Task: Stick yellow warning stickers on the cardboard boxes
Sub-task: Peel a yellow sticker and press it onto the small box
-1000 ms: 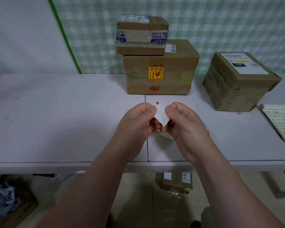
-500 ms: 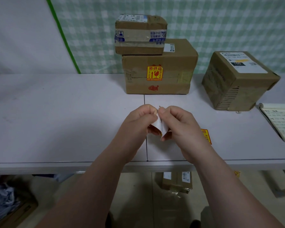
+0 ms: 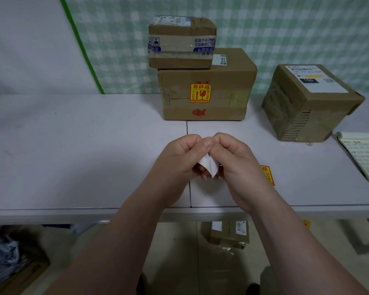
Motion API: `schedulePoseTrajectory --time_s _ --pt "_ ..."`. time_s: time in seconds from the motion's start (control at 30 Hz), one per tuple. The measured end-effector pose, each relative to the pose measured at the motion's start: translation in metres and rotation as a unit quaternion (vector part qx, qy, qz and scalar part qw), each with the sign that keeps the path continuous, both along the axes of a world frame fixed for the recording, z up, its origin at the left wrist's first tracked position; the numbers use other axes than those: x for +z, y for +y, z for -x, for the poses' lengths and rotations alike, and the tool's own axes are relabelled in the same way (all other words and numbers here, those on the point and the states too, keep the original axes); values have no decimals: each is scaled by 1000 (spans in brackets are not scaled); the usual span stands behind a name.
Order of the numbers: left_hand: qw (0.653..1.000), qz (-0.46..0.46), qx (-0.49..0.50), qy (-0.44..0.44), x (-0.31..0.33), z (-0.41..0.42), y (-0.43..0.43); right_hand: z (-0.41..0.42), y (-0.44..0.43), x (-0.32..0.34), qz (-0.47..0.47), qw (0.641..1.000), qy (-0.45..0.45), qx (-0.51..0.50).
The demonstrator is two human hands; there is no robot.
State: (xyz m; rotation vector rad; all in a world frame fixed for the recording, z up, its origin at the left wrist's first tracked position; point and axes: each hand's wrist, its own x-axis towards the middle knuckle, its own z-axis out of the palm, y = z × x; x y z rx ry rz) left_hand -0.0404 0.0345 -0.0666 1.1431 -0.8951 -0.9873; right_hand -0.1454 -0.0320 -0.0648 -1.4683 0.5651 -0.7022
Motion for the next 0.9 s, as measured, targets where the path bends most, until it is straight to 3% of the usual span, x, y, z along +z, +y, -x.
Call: schedulePoseTrajectory --time_s 0.23,0.47,0.73,0.9 --pt "998 28 -9 54 3 2 0 -2 1 0 -77 996 -51 -1" --pt "995 28 42 88 4 9 -2 -4 3 0 -167 979 -102 -52" --pt "998 -40 47 11 -6 4 -2 1 -3 2 56 992 85 -80" --pt "994 -19 24 108 -9 1 -2 2 -5 2 95 987 90 -93"
